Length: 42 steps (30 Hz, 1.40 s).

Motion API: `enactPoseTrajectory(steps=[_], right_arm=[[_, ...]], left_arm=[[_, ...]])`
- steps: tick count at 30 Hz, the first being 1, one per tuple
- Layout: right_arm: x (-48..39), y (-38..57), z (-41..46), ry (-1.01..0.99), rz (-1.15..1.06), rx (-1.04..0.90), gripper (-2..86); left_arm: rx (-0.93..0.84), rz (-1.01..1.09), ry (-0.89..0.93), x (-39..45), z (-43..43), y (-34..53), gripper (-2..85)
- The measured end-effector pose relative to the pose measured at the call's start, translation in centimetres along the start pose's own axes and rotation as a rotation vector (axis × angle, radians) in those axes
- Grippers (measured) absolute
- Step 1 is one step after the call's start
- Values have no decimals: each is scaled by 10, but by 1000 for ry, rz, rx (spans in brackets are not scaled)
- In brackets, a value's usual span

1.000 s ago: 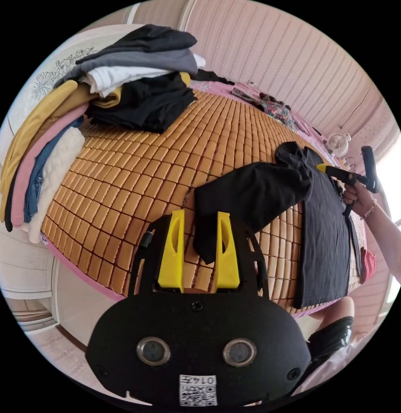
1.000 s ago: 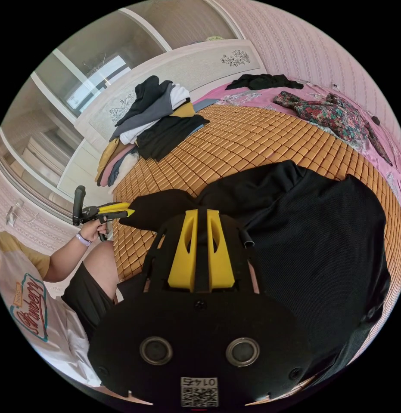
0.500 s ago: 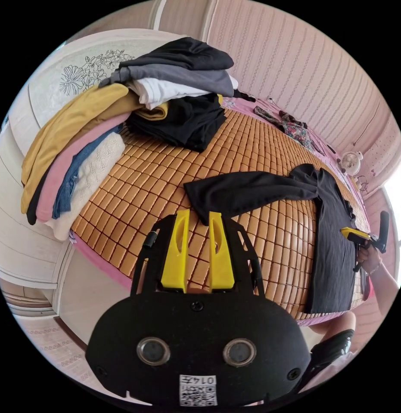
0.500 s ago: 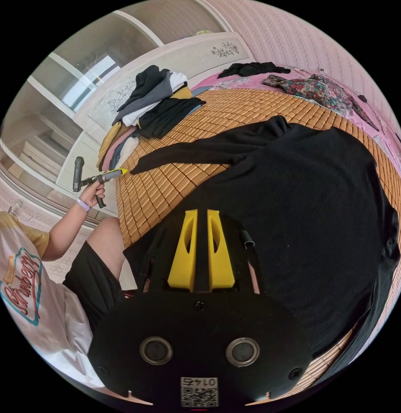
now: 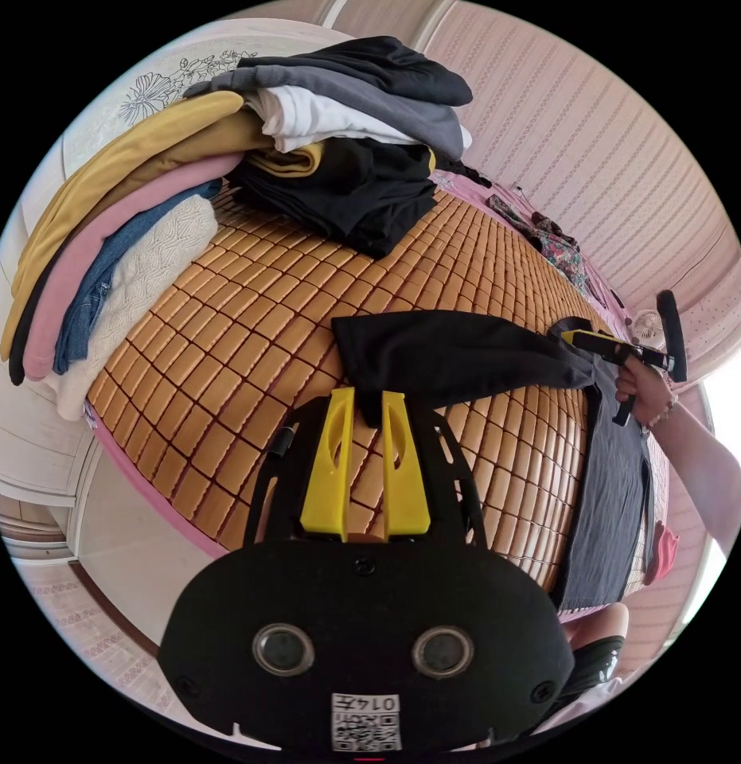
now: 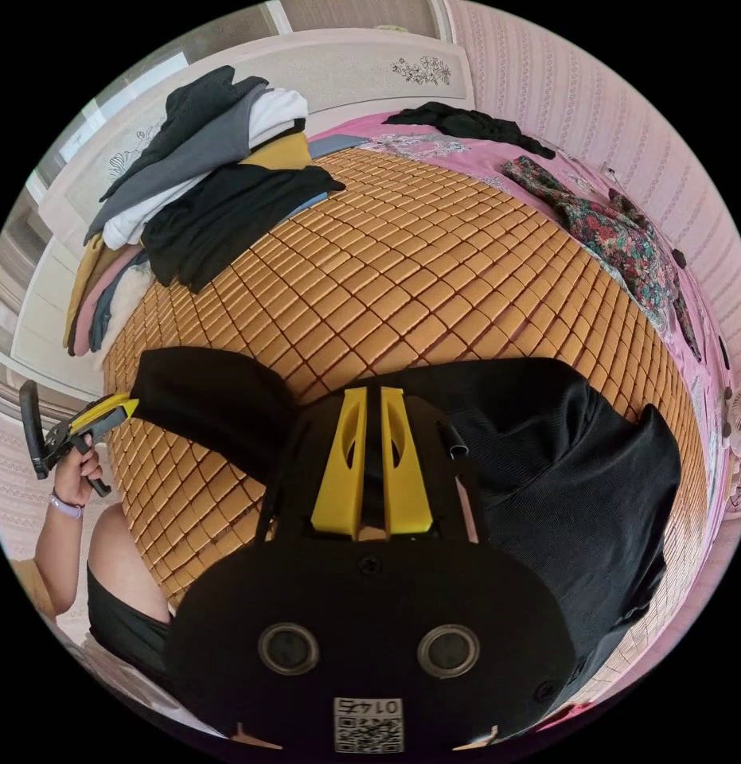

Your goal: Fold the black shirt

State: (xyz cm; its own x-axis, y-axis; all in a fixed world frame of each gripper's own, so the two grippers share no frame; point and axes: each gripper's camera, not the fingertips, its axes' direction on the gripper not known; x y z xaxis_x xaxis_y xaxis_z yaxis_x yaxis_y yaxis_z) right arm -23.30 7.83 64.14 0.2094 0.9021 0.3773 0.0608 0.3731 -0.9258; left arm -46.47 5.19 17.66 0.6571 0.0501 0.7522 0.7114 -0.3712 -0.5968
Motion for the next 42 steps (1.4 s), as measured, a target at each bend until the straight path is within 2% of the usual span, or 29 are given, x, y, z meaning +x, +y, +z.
enactPoseTrajectory(steps=[2, 9, 13, 16, 21, 23, 26, 29, 32, 35, 37, 39, 42], right_arm=[[-10, -15, 12, 73, -67, 3, 19], [-27, -43, 15, 244, -60, -15, 5], [-8, -48, -16, 48, 106, -9, 4], [-25, -24, -59, -22, 50, 91, 2], [-57, 59, -116, -121, -71, 147, 3], [-56, 107, -141, -130, -34, 128, 3], [-41, 166, -177, -149, 66, 133, 3], [-22, 214, -213, -149, 185, 147, 4], [-5, 249, -252, -158, 293, 201, 5], [7, 279, -297, -160, 390, 316, 10], [14, 297, -320, -153, 435, 374, 17], [22, 315, -338, -133, 491, 404, 24], [38, 348, -350, -88, 611, 399, 35]], left_arm=[[10, 22, 27, 1, 0, 2, 8], [26, 39, -21, 4, -5, 18, -3], [76, 27, -10, 2, -3, 36, -4], [99, 17, -22, 4, -1, 45, -5], [96, 7, -24, 7, 0, 53, -6], [113, 9, -30, 12, -3, 57, -6], [217, 45, 67, 32, -23, 66, -6], [326, 159, 176, 80, -49, 70, -6], [411, 380, 258, 159, -72, 75, -4], [480, 661, 455, 257, -93, 95, 0], [438, 902, 636, 338, -99, 130, 2], [356, 1011, 710, 385, -85, 163, 4], [118, 1074, 774, 422, -37, 213, 2]])
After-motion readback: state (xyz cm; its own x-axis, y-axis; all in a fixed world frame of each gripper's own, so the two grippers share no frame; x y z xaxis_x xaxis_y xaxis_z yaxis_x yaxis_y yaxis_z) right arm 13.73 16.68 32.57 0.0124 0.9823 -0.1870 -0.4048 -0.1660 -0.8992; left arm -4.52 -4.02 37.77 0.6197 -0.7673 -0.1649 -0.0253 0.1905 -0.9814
